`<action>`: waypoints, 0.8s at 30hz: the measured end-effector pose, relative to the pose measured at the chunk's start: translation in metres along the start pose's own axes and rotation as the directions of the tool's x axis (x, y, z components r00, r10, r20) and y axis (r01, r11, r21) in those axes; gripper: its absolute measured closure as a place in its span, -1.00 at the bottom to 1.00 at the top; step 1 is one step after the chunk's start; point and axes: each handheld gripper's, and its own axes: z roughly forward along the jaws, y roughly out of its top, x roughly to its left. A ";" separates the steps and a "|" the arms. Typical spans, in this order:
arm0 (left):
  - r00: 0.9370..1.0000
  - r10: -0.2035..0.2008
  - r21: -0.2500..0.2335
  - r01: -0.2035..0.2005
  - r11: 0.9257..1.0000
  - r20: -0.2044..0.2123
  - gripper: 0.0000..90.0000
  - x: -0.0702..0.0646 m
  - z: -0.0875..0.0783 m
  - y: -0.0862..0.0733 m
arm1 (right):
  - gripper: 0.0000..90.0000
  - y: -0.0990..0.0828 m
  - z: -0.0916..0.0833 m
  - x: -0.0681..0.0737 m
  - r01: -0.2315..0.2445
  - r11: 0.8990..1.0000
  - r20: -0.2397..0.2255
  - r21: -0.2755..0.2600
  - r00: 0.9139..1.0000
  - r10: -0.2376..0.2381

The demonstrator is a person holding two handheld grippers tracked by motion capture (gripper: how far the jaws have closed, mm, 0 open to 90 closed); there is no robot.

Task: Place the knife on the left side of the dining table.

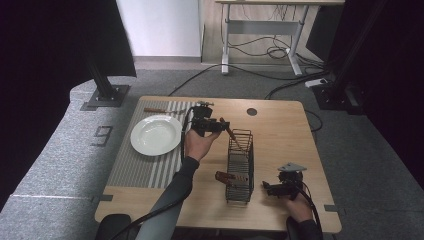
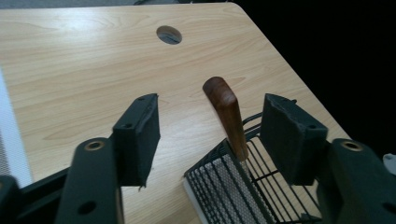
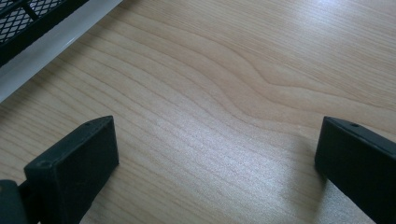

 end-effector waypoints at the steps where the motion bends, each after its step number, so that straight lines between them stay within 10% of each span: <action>1: 1.000 -0.005 0.001 0.005 1.000 0.003 -0.10 0.000 0.002 0.000 | -1.00 0.000 0.000 0.000 0.000 1.000 0.000 0.000 1.000 0.000; 12: 0.995 -0.042 0.005 0.042 0.999 0.086 0.59 0.003 0.006 0.000 | -1.00 0.000 0.000 0.000 0.000 1.000 0.000 0.000 1.000 0.000; 24: 0.986 -0.055 -0.045 0.063 0.997 0.159 0.78 0.004 -0.009 0.004 | -1.00 0.000 0.000 0.000 0.001 1.000 0.000 -0.001 1.000 -0.001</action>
